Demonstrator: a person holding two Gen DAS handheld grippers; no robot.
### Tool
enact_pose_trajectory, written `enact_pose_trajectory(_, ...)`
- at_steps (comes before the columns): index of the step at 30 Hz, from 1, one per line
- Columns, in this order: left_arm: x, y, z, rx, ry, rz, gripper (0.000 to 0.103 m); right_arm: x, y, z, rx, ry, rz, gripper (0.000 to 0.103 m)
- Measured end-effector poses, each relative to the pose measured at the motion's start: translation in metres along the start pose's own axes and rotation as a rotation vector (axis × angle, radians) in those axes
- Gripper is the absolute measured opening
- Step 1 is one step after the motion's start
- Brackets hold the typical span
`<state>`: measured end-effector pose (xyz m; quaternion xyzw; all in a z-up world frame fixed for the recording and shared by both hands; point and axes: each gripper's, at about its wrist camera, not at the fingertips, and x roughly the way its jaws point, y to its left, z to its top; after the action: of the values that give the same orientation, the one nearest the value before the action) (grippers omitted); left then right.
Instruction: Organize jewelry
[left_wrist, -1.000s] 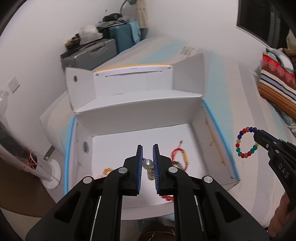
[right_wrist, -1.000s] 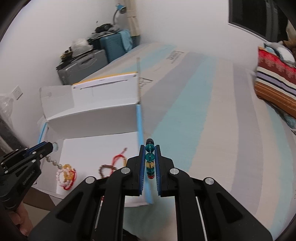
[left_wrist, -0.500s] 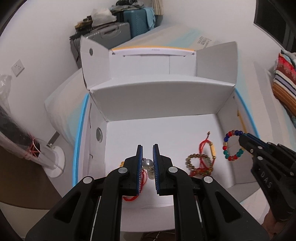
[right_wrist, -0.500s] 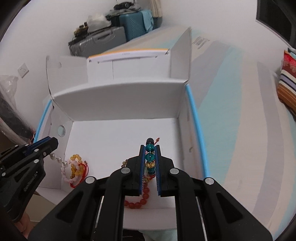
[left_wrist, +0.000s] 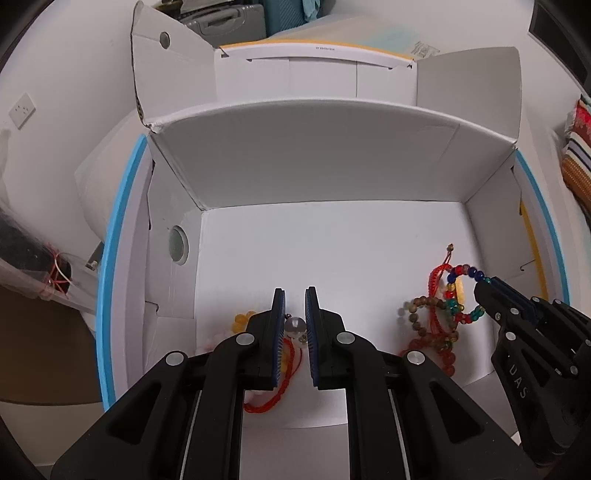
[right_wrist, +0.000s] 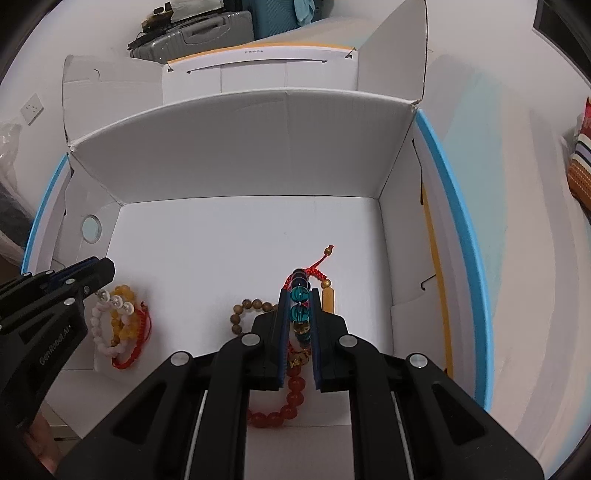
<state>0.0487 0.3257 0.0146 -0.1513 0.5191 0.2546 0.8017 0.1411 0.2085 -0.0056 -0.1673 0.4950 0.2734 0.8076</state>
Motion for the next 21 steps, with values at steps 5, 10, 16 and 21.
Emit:
enact_pose_trajectory(5,0.005,0.0,0.0,0.0,0.009,0.004,0.011,0.001,-0.001,0.0,0.0,0.008,0.001,0.01)
enact_pose_trajectory(10,0.007,0.003,-0.002,-0.016,0.012,0.002,0.026,0.0,-0.001,0.0,0.005,-0.001,0.006,0.021)
enact_pose_trajectory(16,-0.02,0.009,-0.006,-0.031,-0.068,0.009,0.058,-0.024,-0.004,0.0,0.019,-0.072,0.016,0.055)
enact_pose_trajectory(21,-0.051,0.011,-0.015,-0.041,-0.141,0.012,0.081,-0.054,-0.012,-0.005,0.036,-0.143,0.019,0.068)
